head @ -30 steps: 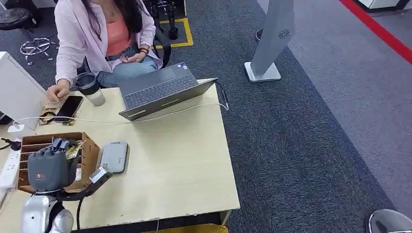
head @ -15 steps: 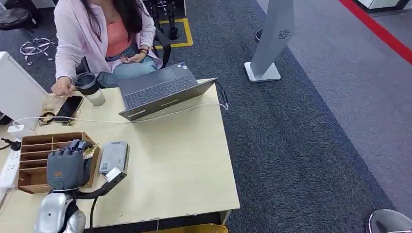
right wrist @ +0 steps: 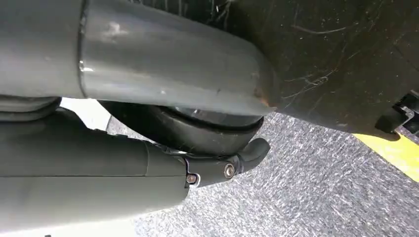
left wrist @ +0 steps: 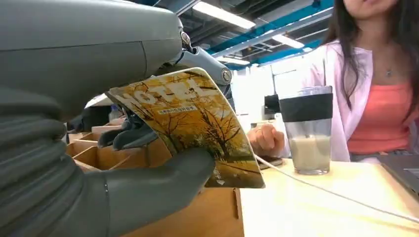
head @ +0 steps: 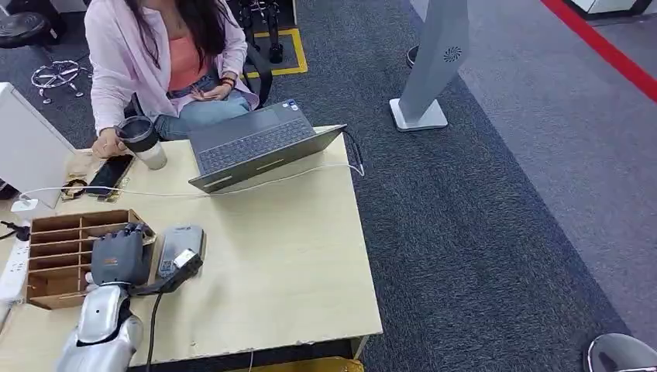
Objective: Pass the card to the sensor for recognition and then transmit it.
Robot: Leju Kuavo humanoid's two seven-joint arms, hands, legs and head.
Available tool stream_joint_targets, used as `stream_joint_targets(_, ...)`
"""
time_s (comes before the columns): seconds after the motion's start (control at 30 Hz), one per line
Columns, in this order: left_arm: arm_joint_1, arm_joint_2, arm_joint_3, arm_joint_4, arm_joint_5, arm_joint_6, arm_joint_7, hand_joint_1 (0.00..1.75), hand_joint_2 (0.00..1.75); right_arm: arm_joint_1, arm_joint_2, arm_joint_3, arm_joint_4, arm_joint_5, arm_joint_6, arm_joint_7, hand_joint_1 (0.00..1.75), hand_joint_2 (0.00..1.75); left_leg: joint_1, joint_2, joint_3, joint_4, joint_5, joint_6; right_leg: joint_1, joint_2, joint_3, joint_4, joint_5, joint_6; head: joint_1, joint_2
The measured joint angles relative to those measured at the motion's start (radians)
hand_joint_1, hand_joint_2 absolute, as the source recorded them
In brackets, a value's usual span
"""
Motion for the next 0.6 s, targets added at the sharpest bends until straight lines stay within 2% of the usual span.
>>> stream_joint_targets(0.2,-0.033,-0.001,0.0,0.07,-0.005,0.023,-0.01,1.75,1.75,0.0,0.0,0.0,0.0,-0.011,0.0,0.005,0.0,0.0,0.0,0.0,0.001,0.0,0.0,0.0,0.0,0.0,0.001,0.0,0.0,0.0,0.0,0.0)
stream_joint_targets(0.37,-0.037,-0.002,0.0,0.08,-0.007,0.026,-0.01,1.75,1.75,0.0,0.0,0.0,0.0,-0.014,0.0,0.007,0.0,0.0,0.0,0.0,0.002,0.0,0.0,0.0,0.0,0.0,0.002,0.0,0.0,0.0,0.0,0.0)
stream_joint_targets(0.5,-0.032,-0.007,0.0,0.09,-0.01,0.08,-0.019,1.75,1.75,0.0,-0.001,0.0,0.0,-0.029,-0.001,0.008,0.0,0.0,0.0,0.0,0.003,0.0,0.0,0.0,0.0,0.0,0.003,0.0,0.0,0.0,0.0,0.0)
stream_joint_targets(0.6,-0.009,-0.02,0.0,0.061,-0.015,0.102,-0.029,1.75,1.75,0.0,-0.001,0.0,0.0,-0.038,-0.002,0.008,0.0,0.0,0.0,0.0,0.003,0.0,0.0,0.0,0.0,0.0,0.003,0.0,0.0,0.0,0.0,0.0)
